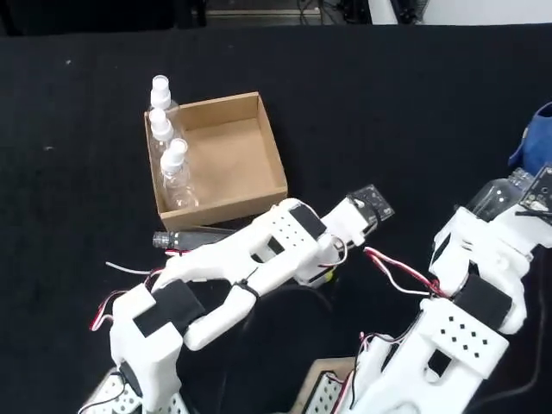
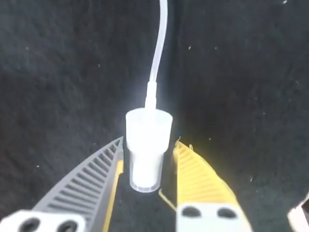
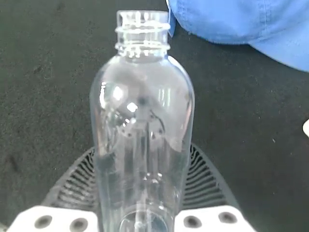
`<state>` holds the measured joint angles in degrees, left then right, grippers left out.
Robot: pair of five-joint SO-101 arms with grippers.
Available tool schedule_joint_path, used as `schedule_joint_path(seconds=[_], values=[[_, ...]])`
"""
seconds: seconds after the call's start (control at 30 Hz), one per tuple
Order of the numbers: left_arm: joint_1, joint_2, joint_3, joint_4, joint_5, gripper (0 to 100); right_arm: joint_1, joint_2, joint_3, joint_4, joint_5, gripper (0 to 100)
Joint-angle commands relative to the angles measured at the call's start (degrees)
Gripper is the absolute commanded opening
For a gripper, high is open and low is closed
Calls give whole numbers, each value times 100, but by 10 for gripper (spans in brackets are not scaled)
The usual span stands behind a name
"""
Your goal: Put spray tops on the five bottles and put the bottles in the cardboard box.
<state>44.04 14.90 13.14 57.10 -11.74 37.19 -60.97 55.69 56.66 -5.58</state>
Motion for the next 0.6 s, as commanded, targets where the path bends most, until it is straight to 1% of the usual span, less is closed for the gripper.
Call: schedule_joint_path(seconds=[0.0, 0.07, 0.17, 0.33, 0.47, 0.57], values=[[-251, -211, 198, 44, -44, 30, -97, -101, -66, -176, 62, 13], [-330, -273, 198, 97, -44, 30, -97, -101, -66, -176, 44, 13], [-312, -703, 435, 167, -44, 30, -132, -101, -57, -176, 26, 13], [-259, -1644, 1068, 167, -53, 30, -457, -101, -4, -141, 26, 11], [-321, -1925, 1437, 123, -466, 30, -492, -101, -4, -141, 18, 11], [-374, -1934, 1481, 79, -545, 30, -492, -127, 119, -167, 18, 11]])
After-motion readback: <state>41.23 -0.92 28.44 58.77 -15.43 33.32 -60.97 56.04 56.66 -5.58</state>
